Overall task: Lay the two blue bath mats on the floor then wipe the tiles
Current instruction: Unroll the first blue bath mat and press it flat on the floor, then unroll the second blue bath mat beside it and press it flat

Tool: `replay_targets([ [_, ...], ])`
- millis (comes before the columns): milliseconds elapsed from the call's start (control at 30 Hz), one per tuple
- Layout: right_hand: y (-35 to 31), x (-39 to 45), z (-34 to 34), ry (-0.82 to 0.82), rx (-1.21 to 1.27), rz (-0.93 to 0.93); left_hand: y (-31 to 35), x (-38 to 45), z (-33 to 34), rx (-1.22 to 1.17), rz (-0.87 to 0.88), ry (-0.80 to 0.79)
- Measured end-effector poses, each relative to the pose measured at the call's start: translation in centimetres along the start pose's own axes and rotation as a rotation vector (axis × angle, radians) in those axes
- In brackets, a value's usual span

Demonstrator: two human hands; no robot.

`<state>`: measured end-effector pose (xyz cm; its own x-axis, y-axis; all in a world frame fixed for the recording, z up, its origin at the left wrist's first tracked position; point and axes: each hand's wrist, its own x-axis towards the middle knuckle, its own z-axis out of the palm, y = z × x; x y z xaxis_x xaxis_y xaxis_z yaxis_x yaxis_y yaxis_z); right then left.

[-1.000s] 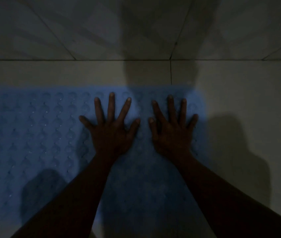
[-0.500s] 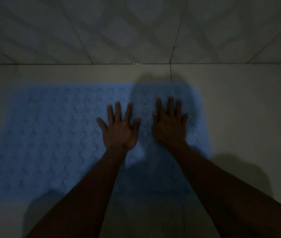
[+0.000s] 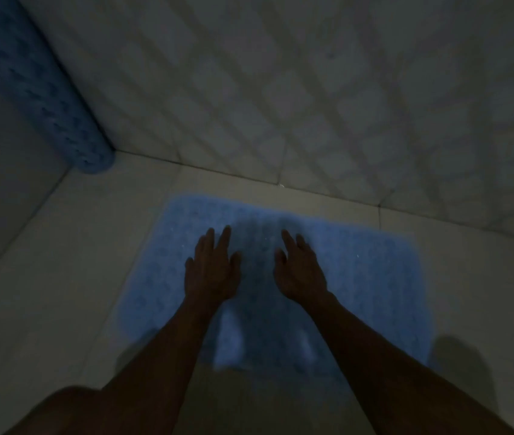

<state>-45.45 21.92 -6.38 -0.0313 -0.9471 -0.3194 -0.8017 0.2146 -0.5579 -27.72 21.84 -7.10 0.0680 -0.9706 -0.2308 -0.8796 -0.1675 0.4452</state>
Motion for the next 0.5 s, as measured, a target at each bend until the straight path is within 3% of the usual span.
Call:
replay_targets([
  [267, -15.5, 1.7, -2.1, 0.008, -0.037, -0.224, -7.1, -0.1, -14.0, -0.225, -0.074, 0.229],
  [500, -25.7, 4.6, -3.9, -0.013, -0.060, -0.432, -11.7, 1.0, -21.0, -0.347, -0.212, 0.408],
])
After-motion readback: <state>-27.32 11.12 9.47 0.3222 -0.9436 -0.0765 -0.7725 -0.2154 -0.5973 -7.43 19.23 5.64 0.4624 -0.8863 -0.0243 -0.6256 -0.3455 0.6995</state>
